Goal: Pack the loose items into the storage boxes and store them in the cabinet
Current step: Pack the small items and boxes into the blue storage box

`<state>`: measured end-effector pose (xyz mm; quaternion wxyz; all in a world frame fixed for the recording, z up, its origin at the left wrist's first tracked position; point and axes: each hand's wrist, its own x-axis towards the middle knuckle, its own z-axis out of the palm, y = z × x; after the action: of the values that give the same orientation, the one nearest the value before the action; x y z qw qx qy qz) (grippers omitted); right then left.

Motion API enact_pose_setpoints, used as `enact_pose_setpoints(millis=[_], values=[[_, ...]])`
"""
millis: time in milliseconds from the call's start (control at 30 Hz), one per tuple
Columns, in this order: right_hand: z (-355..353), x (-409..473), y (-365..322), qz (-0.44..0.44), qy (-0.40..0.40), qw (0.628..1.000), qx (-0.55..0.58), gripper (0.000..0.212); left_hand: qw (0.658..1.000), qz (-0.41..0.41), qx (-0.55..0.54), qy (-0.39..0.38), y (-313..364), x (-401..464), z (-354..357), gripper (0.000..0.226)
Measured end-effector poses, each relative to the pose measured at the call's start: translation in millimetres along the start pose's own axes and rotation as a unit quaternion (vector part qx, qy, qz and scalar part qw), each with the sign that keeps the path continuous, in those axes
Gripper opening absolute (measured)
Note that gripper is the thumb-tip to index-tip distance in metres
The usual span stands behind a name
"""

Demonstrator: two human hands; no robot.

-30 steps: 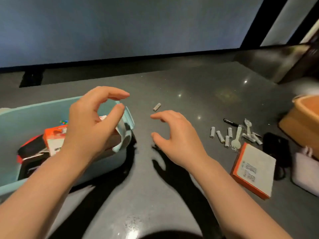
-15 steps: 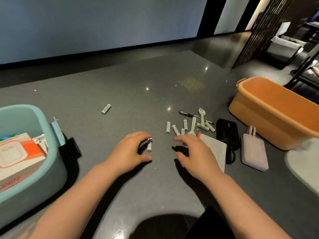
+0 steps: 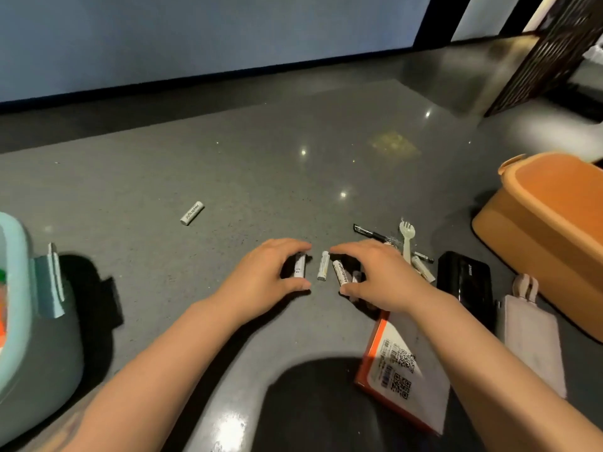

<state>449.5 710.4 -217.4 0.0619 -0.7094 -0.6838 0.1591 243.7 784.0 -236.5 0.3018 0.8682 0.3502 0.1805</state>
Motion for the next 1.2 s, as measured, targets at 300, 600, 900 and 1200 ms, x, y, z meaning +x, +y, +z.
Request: enact_pose_setpoints(millis=[300,600,900,1200], values=[[8.0,6.0,10.4,-0.001,-0.012,1.0,0.028,0.074,0.994,0.014,0.012,-0.111,4.2,43.6,11.7,0.065],[4.7,-6.5,6.0,-0.009,0.031,0.999,0.037,0.083,0.986,0.063,0.029,-0.149,1.9,48.5,21.9,0.073],[11.9,-18.0,7.4,0.026,0.009,0.999,0.043,0.098,0.979,0.078,0.076,-0.17,9.8,57.4,26.8,0.068],[7.3,-9.0,7.6,0.002,-0.01,0.998,0.057,0.086,0.987,0.046,0.094,-0.126,2.6,39.5,22.0,0.061]])
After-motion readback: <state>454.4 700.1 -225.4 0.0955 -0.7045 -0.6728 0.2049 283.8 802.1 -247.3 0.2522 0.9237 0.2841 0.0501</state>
